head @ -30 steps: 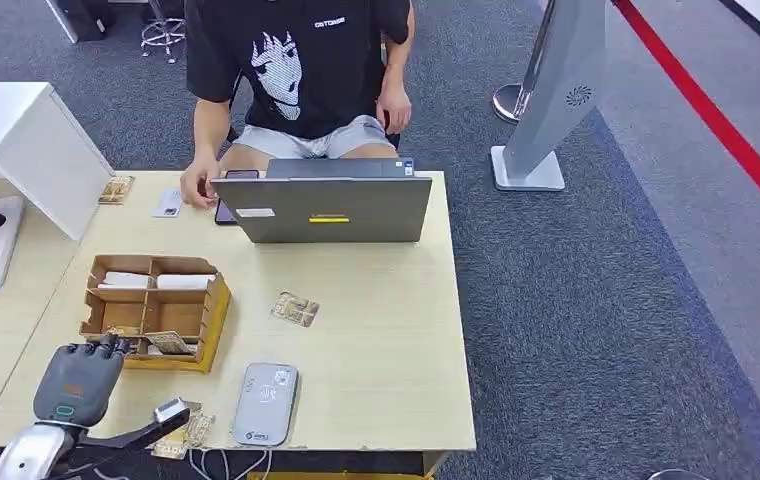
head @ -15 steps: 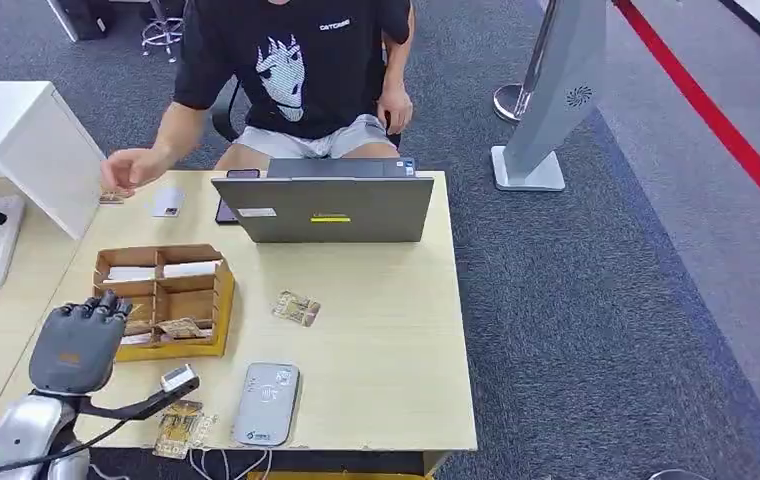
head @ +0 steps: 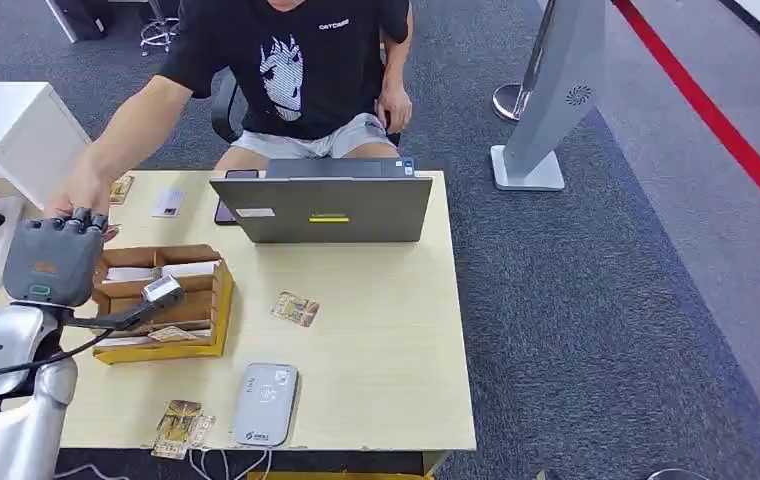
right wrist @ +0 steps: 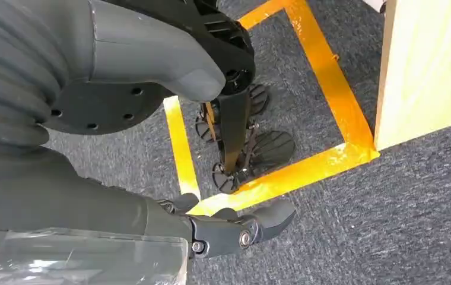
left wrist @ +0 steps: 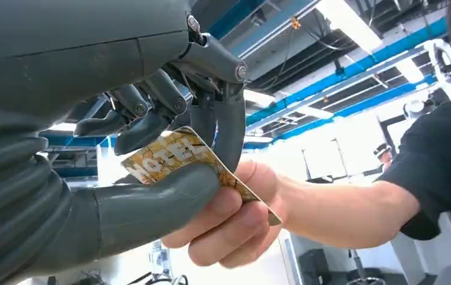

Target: Pass the card to the sensor for recognition and then transmit it.

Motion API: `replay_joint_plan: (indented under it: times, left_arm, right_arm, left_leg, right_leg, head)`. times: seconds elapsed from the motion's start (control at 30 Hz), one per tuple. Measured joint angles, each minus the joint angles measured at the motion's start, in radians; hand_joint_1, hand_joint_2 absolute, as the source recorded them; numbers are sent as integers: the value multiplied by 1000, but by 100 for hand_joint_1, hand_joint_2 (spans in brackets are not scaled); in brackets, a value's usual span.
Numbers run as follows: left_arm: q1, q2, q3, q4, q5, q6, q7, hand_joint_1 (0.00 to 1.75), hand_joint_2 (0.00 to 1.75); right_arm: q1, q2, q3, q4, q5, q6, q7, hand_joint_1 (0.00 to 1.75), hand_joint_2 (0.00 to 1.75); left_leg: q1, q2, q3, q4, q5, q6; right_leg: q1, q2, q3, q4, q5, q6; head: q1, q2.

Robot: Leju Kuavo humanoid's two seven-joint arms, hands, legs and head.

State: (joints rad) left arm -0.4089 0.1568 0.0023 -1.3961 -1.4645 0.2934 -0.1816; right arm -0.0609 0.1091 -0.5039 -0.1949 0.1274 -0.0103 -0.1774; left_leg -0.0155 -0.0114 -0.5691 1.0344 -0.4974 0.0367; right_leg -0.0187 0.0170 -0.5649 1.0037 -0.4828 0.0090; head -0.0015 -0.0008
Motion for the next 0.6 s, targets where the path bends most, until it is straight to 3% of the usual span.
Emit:
replay_joint_plan:
  times: [0.07,0.1,0.47,0.5,0.6]
  left_arm:
    - [-23,0,0,31,0,-2,1,175,175]
    - [-34,0,0,44,0,-1,2,61,175]
    - [-66,-17,-8,125,-6,20,4,61,175]
    - [-66,-17,-9,127,-6,20,4,0,175]
    - [-66,-19,-11,132,-5,21,4,0,175]
  right_arm:
    - [0,1,0,0,5,0,1,0,175]
    - [-1,2,0,0,7,0,2,0,175]
    - [-4,10,0,0,9,1,2,0,175]
    - [-4,11,0,0,9,1,2,0,175]
    - [-4,11,0,0,9,1,2,0,175]
  left_leg:
    - [0,0,0,0,0,0]
    - [0,0,0,0,0,0]
    - [0,0,0,0,0,0]
    - [0,0,0,0,0,0]
    - [0,0,0,0,0,0]
  right_leg:
    - [0,0,0,0,0,0]
    - [0,0,0,0,0,0]
    - [0,0,0,0,0,0]
    - [0,0,0,0,0,0]
    - [0,0,0,0,0,0]
  head:
    - [0,0]
    - [0,0]
    - [0,0]
    - [0,0]
    - [0,0]
